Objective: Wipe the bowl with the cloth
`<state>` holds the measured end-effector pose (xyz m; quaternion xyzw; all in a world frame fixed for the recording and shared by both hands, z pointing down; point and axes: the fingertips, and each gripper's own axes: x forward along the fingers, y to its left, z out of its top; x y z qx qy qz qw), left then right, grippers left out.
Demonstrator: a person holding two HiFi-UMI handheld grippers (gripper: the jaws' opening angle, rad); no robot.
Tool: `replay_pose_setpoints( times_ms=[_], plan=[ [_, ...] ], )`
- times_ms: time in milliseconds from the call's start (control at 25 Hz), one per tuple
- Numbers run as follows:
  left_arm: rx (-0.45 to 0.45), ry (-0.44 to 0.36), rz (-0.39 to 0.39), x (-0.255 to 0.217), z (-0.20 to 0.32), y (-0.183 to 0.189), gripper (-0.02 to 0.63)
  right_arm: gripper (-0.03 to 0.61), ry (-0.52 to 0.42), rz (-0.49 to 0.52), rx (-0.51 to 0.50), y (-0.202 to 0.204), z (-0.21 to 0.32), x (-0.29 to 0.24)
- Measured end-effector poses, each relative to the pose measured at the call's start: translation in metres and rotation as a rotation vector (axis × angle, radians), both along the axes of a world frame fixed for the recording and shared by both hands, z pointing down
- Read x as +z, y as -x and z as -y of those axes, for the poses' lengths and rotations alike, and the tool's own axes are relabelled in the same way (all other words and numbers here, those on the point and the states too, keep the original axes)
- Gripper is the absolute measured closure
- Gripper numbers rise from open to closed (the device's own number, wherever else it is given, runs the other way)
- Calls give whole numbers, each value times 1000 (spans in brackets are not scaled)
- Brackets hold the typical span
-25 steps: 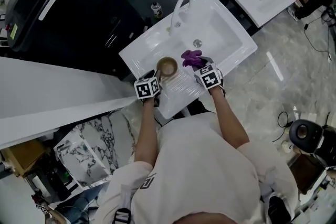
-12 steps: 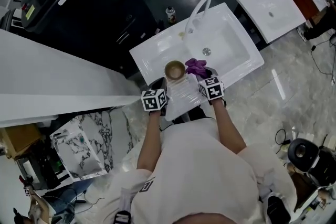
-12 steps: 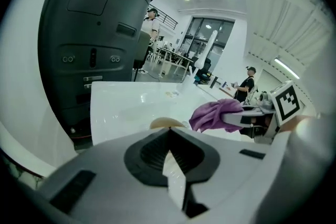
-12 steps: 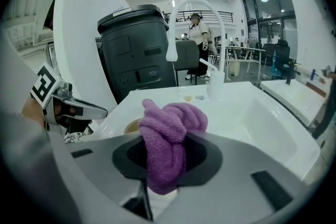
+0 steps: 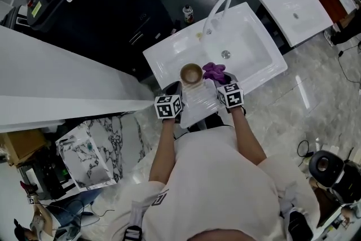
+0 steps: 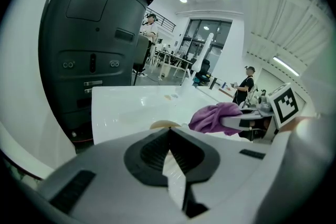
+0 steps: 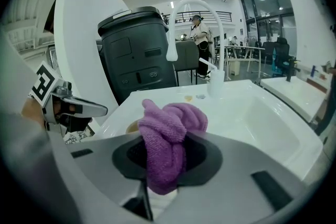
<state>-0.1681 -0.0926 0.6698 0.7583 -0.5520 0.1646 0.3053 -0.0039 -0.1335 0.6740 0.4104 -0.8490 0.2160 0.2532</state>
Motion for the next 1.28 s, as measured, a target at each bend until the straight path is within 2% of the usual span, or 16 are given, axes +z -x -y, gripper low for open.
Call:
replay_pose_setpoints(
  times_ms=[200,680,1280],
  plan=[
    [-13,32,6,8,-3,0,606,488,18,2,5,-7,-2,2],
    [-9,49,20,14,-5,1,606,489,31,-20,-2,-9,-10,10],
    [-20,56,20,16,-1,-2,606,489,-3,-17,16,-10,-7,5]
  ],
)
